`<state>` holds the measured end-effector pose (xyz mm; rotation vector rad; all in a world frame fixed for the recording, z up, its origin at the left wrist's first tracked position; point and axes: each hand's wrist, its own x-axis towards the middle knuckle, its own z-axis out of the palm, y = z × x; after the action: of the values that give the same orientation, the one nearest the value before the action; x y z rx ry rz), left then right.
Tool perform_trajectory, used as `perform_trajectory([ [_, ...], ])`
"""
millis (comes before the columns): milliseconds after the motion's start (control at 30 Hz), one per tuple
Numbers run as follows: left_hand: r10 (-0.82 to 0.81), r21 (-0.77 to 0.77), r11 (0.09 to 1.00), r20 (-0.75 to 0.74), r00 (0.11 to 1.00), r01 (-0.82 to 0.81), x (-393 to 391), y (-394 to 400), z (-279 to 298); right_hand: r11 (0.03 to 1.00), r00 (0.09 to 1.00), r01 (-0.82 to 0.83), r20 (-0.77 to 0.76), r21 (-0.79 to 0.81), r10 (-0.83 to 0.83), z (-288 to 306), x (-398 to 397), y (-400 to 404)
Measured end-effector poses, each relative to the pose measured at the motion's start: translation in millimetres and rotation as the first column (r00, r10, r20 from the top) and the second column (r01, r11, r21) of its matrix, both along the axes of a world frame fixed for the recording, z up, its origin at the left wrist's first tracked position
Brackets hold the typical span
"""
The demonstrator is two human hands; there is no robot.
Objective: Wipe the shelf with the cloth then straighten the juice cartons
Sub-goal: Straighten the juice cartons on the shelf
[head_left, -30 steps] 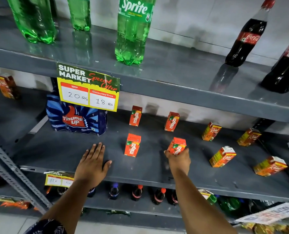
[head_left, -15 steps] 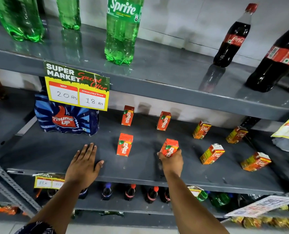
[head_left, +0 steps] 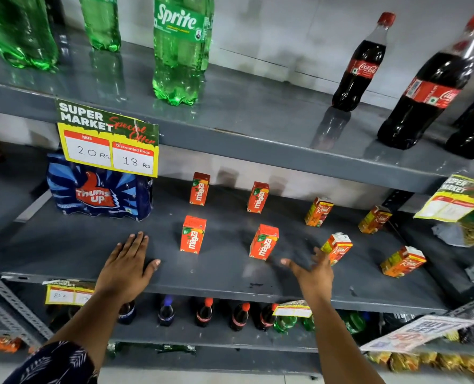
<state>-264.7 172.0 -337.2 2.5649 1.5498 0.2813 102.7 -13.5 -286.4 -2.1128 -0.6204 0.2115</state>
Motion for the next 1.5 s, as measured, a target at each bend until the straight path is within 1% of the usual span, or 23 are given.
perform_trajectory([
  [100,0.016,0.002,1.000,0.018,1.000,-0.016,11.0,-6.7,11.2,0.981,0.982,0.186,0.014,0.047,-0.187,11.6,31.0,-13.5],
  [133,0.018,0.005,1.000,0.020,1.000,-0.018,16.4,-9.9,15.3,0.971,0.973,0.232,-0.001,0.060,-0.232,15.1,41.0,-17.3],
  [200,0.026,0.004,1.000,0.025,0.999,-0.026,27.1,-16.7,21.2,0.960,0.960,0.273,-0.077,0.063,-0.268,19.6,58.3,-21.2],
  [267,0.042,-0.016,0.999,0.025,0.999,-0.041,38.1,-26.1,24.8,0.970,0.964,0.240,-0.127,0.040,-0.233,19.3,74.0,-22.8],
  [400,0.117,-0.091,0.989,0.021,0.993,-0.114,58.6,-43.9,23.5,0.989,0.975,0.149,-0.168,0.011,-0.145,16.0,94.1,-14.1],
  [500,0.172,-0.152,0.974,0.013,0.985,-0.168,72.9,-51.4,18.4,0.996,0.985,0.083,-0.147,-0.034,-0.087,13.2,100.7,-4.1],
  [600,0.213,-0.161,0.965,0.024,0.977,-0.207,81.2,-55.7,11.3,0.993,0.991,0.075,-0.101,-0.090,-0.084,7.5,103.7,-0.5],
  [733,0.242,-0.132,0.962,0.017,0.970,-0.237,84.9,-61.6,6.8,0.992,0.990,0.119,-0.067,-0.043,-0.122,4.2,102.2,0.5],
  [900,0.250,-0.130,0.960,0.006,0.968,-0.247,86.5,-62.9,7.0,0.992,0.989,0.125,-0.075,-0.012,-0.126,2.9,101.2,0.9],
  [1033,0.243,-0.113,0.964,0.002,0.970,-0.241,84.2,-63.7,4.2,0.999,0.994,0.035,-0.107,0.028,-0.032,3.3,101.3,-10.9],
  [1067,0.240,-0.107,0.966,0.010,0.971,-0.237,83.8,-63.8,2.5,0.999,0.996,0.018,-0.086,0.042,-0.014,1.6,104.5,-17.3],
  [1167,0.243,-0.100,0.966,0.021,0.970,-0.240,82.4,-62.8,2.5,0.999,0.999,-0.043,0.015,-0.016,0.043,1.3,115.3,-44.6],
  [1200,0.254,-0.096,0.963,0.030,0.967,-0.250,81.9,-61.6,3.8,0.999,0.998,-0.035,0.049,-0.021,0.037,2.6,120.2,-56.0],
  [1233,0.263,-0.089,0.962,0.041,0.964,-0.259,83.2,-61.5,6.6,1.000,0.998,-0.007,0.067,-0.007,0.008,5.1,127.3,-69.9],
  [1333,0.284,-0.081,0.957,0.058,0.957,-0.279,86.3,-60.8,15.4,0.983,0.979,0.175,0.100,0.050,-0.179,7.2,163.3,-108.0],
  [1400,0.298,-0.072,0.953,0.052,0.953,-0.294,87.8,-61.5,20.7,0.946,0.948,0.314,0.031,0.076,-0.317,17.7,190.7,-121.2],
  [1433,0.305,-0.066,0.951,0.050,0.951,-0.302,88.7,-62.9,23.8,0.931,0.932,0.362,-0.026,0.054,-0.361,24.2,203.3,-124.3],
  [1500,0.318,-0.056,0.948,0.056,0.947,-0.315,90.1,-65.9,29.9,0.928,0.924,0.371,-0.089,-0.014,-0.371,33.7,225.4,-124.2],
])
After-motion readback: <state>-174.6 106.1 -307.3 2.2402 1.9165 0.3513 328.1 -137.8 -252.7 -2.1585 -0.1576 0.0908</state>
